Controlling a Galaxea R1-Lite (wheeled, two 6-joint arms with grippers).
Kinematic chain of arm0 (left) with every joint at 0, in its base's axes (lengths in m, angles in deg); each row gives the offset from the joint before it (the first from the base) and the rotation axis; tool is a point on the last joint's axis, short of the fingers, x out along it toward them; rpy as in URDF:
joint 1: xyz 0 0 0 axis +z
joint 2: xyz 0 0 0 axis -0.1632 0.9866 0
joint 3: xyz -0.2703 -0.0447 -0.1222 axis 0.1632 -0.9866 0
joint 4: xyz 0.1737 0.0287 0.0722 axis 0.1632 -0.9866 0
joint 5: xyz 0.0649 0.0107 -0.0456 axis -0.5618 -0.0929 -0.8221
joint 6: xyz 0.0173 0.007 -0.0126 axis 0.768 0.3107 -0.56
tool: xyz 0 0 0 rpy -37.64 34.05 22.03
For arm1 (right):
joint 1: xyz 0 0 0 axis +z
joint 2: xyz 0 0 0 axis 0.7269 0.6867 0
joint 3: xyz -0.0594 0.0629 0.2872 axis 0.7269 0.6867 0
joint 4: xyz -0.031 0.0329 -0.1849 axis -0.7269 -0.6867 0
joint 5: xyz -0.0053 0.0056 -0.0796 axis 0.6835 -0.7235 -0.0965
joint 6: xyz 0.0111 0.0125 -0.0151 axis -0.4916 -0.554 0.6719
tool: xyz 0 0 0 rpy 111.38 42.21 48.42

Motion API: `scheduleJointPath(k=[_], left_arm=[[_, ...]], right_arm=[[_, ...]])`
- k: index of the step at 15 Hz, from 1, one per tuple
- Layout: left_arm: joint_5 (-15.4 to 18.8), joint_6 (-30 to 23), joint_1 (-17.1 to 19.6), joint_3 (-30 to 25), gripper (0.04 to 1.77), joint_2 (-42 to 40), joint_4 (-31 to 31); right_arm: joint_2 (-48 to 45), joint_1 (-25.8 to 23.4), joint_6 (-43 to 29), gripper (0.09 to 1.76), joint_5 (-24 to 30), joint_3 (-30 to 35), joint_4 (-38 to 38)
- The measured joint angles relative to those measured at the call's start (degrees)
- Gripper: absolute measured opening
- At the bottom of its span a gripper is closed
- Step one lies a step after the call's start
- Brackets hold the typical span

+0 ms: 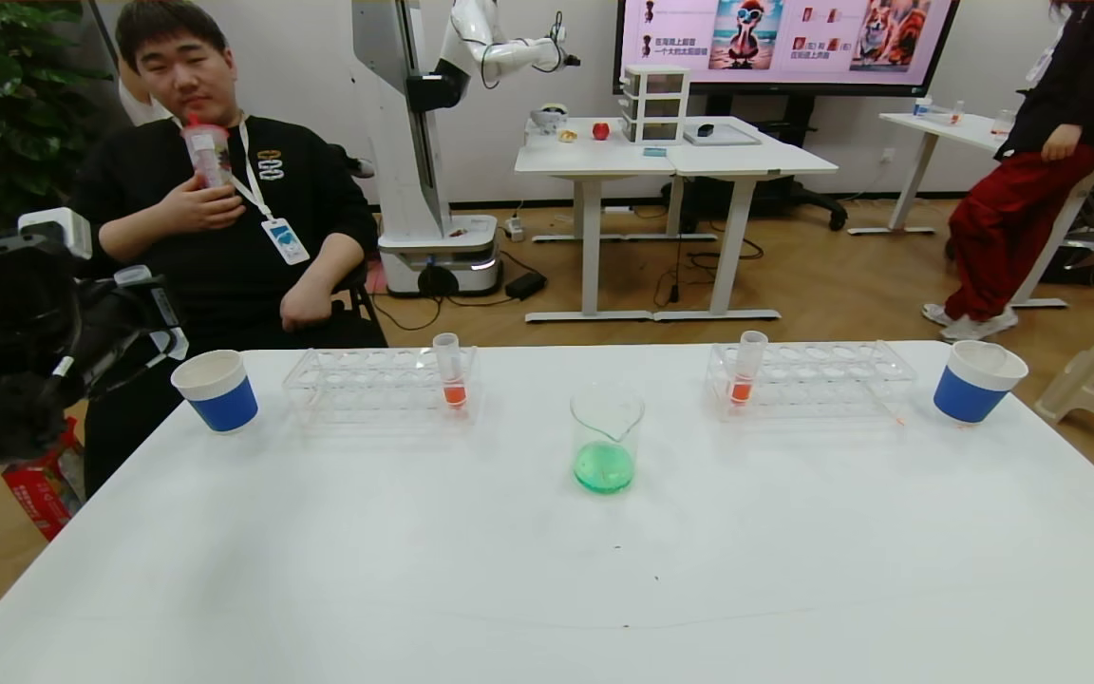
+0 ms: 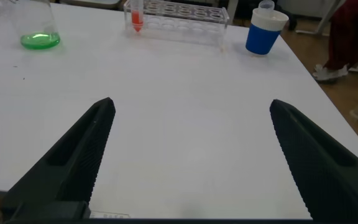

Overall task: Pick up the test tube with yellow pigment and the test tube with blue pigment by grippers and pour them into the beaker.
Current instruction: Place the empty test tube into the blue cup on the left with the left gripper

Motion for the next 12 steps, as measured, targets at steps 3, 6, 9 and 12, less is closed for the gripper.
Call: scheduleJointPath(k=[3,6,9,12], left_arm=[[-0.30,-0.07,-0.17,-0.28,0.50,3.80,6.44],[-0.38,-0.20,-0.26,-1.10,0.50,7.58,9.06],[-0.30,-0.77,-0.50,-1.51,0.50,9.95,10.36],[-0.29,-0.94,-0.63,-2.62,0.50,11.06,11.57]], right_arm=[[0.00,0.00,0.00,1.74,0.00,0.00,0.00],[0.00,0.00,0.00,1.74,0.00,0.00,0.00],[0.00,0.00,0.00,1.74,0.00,0.00,0.00],[0.00,0.00,0.00,1.74,0.02,0.00,0.00]])
